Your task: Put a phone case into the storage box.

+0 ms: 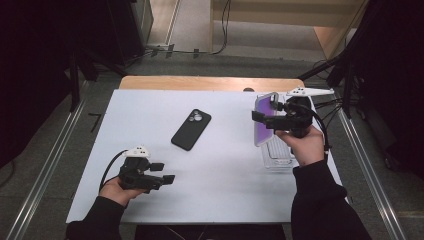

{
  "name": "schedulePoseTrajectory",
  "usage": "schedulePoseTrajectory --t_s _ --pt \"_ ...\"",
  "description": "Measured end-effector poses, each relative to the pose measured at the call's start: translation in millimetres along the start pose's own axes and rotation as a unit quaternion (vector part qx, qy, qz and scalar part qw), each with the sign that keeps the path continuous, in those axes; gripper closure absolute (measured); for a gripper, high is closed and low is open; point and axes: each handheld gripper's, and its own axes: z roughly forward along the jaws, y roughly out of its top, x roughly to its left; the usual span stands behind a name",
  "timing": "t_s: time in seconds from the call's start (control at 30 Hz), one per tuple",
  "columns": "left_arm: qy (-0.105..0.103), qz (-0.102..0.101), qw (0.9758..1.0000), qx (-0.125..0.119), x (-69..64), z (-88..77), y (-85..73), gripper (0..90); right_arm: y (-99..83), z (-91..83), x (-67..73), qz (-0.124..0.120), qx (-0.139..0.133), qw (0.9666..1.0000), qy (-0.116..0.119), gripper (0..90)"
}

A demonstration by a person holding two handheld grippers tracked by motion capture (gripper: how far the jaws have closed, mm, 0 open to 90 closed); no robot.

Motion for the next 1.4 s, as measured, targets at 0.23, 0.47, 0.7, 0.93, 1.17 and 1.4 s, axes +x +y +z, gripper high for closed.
schedulePoseTrajectory --t_s 0.23,0.47,0.7,0.93,1.17,1.4 --pt "0.005 -0.002 1.0 0.0 -0.5 -1.6 -1.3 30.9 0.7 -3.5 -13.1 0.023 -0.015 0.9992 -0.029 15.4" --pt "0.006 -0.005 1.0 -0.002 0.4 -2.0 -1.5 30.9 -0.3 0.2 -23.3 0.037 -0.023 0.9973 -0.059 15.4" --pt "0.01 -0.004 0.9999 -0.001 0.2 -1.8 -1.8 30.9 1.9 7.5 -36.7 0.053 -0.031 0.994 -0.091 15.4" --pt "0.014 -0.004 0.9999 -0.001 0.2 -2.0 -2.3 30.9 0.4 15.4 -49.0 0.062 -0.033 0.9906 -0.117 15.3" --pt "0.01 -0.006 0.9999 -0.006 -0.1 -1.7 -2.1 30.9 -0.3 25.6 -64.0 0.081 -0.035 0.9873 -0.133 15.3" --pt "0.012 0.002 0.9999 0.0 -3.1 1.1 -1.6 30.9 2.2 44.1 -80.4 0.086 -0.032 0.9831 -0.159 15.3"
